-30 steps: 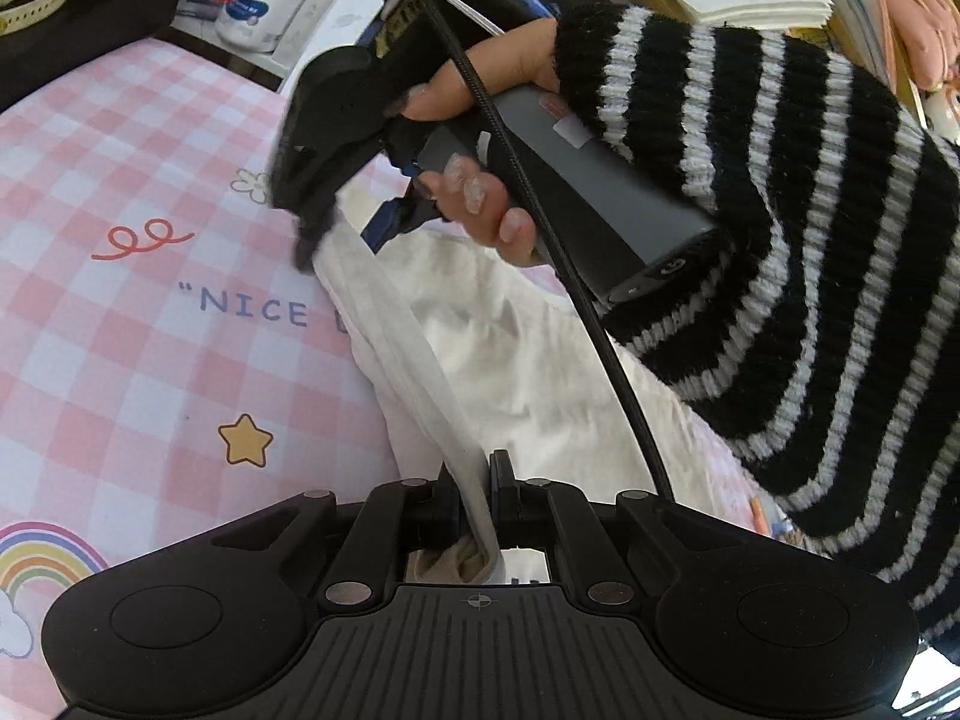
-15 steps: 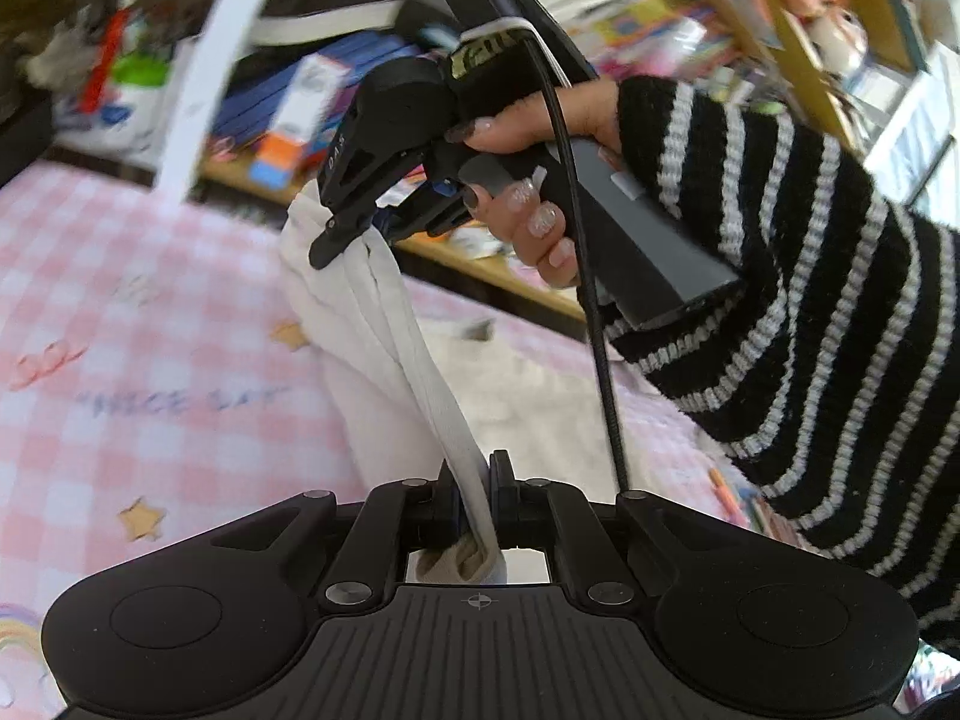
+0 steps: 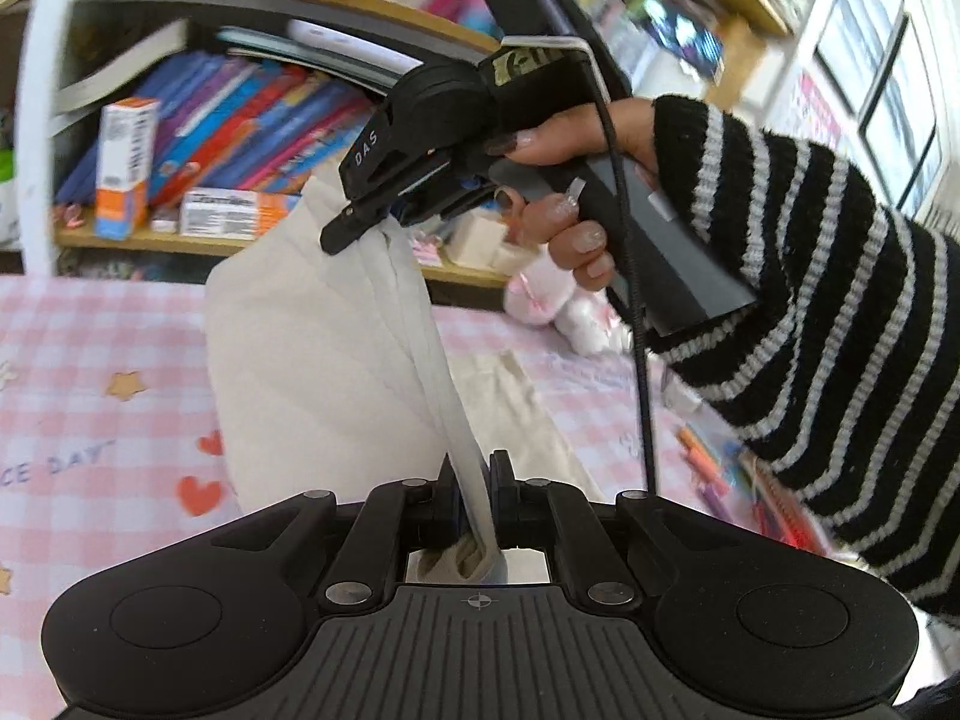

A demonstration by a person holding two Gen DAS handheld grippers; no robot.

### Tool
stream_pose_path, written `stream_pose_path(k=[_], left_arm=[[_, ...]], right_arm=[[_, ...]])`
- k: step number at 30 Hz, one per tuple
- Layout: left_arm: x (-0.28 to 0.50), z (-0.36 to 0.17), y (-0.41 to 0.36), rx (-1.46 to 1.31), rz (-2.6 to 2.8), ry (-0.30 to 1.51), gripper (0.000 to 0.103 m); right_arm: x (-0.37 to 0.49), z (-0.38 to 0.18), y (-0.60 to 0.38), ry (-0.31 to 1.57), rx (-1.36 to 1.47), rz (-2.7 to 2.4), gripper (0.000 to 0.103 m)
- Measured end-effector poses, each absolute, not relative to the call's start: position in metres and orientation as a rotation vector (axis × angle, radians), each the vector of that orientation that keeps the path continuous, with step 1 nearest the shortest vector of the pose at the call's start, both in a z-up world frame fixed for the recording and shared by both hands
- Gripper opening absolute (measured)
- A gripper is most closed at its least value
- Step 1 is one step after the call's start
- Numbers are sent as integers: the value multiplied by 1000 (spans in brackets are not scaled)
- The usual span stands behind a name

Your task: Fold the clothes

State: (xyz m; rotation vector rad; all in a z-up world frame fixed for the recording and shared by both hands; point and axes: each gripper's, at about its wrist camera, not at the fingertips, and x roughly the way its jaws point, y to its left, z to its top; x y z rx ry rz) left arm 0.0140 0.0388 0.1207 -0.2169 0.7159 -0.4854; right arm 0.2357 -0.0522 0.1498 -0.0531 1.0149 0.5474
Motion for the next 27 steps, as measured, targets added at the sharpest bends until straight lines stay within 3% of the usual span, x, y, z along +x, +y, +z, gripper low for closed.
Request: stream_pose_path(k=[7, 16, 19, 21, 23, 27], left_arm=[[22, 105, -40, -132, -473, 790, 7], [18, 55, -123, 106, -402, 882, 14], [7, 43, -144, 212, -378, 868, 30], [-2, 36, -153, 298, -356, 833, 49], [-9, 31, -159, 370, -343, 797, 58], [-23, 19, -170, 514, -317, 722, 60]], right_arm=[[231, 130, -152, 967, 2, 591, 8], [230, 48, -246, 1047, 203, 516, 8], [231, 22, -269, 1094, 317, 460, 10], [229, 10, -280, 1114, 374, 439, 14], [227, 4, -288, 1114, 414, 431, 18], [224, -3, -301, 1105, 506, 433, 19]])
